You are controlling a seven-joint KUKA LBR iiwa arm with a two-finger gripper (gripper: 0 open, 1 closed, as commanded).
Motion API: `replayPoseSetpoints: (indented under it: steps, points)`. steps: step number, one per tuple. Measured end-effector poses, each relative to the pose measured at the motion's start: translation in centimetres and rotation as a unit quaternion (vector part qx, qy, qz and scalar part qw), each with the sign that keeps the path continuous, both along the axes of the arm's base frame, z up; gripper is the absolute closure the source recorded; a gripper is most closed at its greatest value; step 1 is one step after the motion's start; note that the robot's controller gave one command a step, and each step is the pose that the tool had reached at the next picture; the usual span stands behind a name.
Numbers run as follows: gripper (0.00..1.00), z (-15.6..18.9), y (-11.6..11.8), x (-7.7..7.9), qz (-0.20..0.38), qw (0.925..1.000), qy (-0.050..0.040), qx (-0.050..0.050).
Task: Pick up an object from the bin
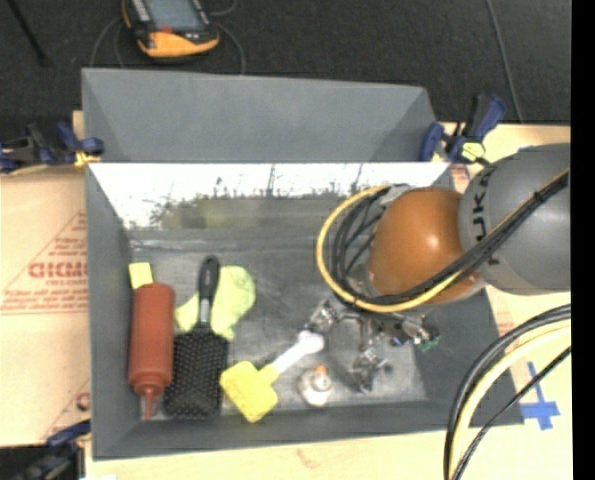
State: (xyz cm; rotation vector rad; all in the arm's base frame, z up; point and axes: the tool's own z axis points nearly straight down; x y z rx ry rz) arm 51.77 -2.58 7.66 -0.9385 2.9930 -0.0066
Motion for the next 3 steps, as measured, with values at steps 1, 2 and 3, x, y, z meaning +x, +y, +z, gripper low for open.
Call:
replayPoseSetpoints:
  steps: [1,2,3]
  points:
    - [1.00,0.1,7.0,-0.6,0.006,1.0000,0.0011,0.000]
    - [1.00,0.1,6.7,-0.6,0.004,1.0000,0.0011,0.001]
    - [1.00,14.8,12.2,-0.5,0.050,0.9987,0.0009,0.002]
